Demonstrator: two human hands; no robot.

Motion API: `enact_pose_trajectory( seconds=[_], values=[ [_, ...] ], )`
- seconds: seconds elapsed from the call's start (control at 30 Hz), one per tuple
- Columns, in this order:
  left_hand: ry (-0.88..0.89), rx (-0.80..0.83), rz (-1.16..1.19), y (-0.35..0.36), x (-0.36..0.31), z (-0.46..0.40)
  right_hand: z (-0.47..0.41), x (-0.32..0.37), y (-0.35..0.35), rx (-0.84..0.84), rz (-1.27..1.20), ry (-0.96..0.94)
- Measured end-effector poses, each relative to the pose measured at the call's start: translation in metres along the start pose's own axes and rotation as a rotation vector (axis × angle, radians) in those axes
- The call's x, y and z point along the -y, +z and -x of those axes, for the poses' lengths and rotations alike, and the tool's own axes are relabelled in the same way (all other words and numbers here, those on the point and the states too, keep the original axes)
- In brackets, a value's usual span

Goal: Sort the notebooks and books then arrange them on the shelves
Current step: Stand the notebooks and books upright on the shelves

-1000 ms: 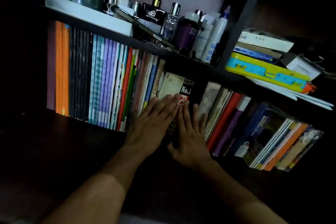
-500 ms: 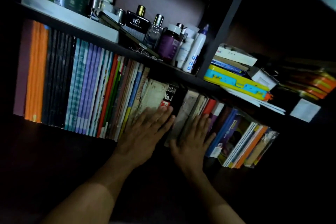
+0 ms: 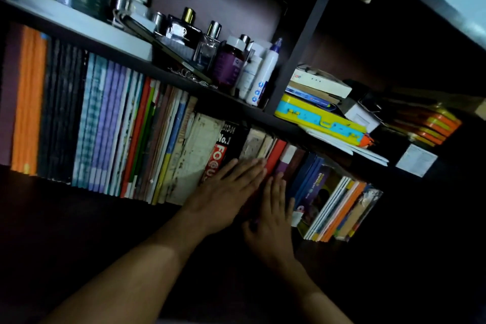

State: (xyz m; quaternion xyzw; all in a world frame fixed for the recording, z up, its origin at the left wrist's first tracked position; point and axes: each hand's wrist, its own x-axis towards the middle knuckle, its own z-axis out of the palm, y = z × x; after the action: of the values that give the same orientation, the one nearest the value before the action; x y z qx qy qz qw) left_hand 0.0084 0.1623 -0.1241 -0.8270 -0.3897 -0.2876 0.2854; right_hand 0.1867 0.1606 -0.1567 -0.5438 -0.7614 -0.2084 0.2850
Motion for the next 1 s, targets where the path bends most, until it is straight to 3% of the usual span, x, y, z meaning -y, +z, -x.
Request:
enact_pose_trajectory(
  seconds=[0.07,0.2,0.37,0.43,0.5,0.6,0.73,0.87,0.93,1.0],
  values=[
    [-0.083,-0.055,-0.054,0.014,-0.007,-0.013,-0.002,-0.009,0.012,0.05,-0.029,-0.005],
    [-0.269,0.033,-0.142,0.041,-0.021,-0.008,-0.011,0.0,0.017,0.08,-0.05,-0.03],
    [-0.231,0.025,-0.141,0.045,-0.023,-0.01,-0.004,-0.008,0.009,0.005,-0.119,-0.043],
    [-0.193,-0.025,-0.064,0.043,-0.022,-0.008,0.0,-0.014,0.002,-0.129,-0.131,0.082],
    [-0.12,-0.029,-0.011,0.043,-0.024,-0.008,-0.004,-0.023,0.001,-0.194,-0.172,0.343],
    [-0.111,0.039,0.026,0.046,-0.028,-0.01,-0.016,-0.026,0.009,-0.077,-0.355,0.516],
    [-0.144,0.038,0.075,0.049,-0.027,-0.012,-0.023,-0.021,0.018,0.014,-0.389,0.485],
    [-0.082,-0.022,0.131,0.038,-0.031,-0.016,-0.008,-0.039,-0.001,0.117,-0.417,0.336],
    [0.004,-0.035,0.145,0.03,-0.042,-0.02,0.004,-0.05,-0.02,-0.016,-0.381,0.316],
    [0.122,-0.047,0.118,0.023,-0.058,-0.033,0.016,-0.069,-0.038,-0.281,-0.262,0.428]
  ],
)
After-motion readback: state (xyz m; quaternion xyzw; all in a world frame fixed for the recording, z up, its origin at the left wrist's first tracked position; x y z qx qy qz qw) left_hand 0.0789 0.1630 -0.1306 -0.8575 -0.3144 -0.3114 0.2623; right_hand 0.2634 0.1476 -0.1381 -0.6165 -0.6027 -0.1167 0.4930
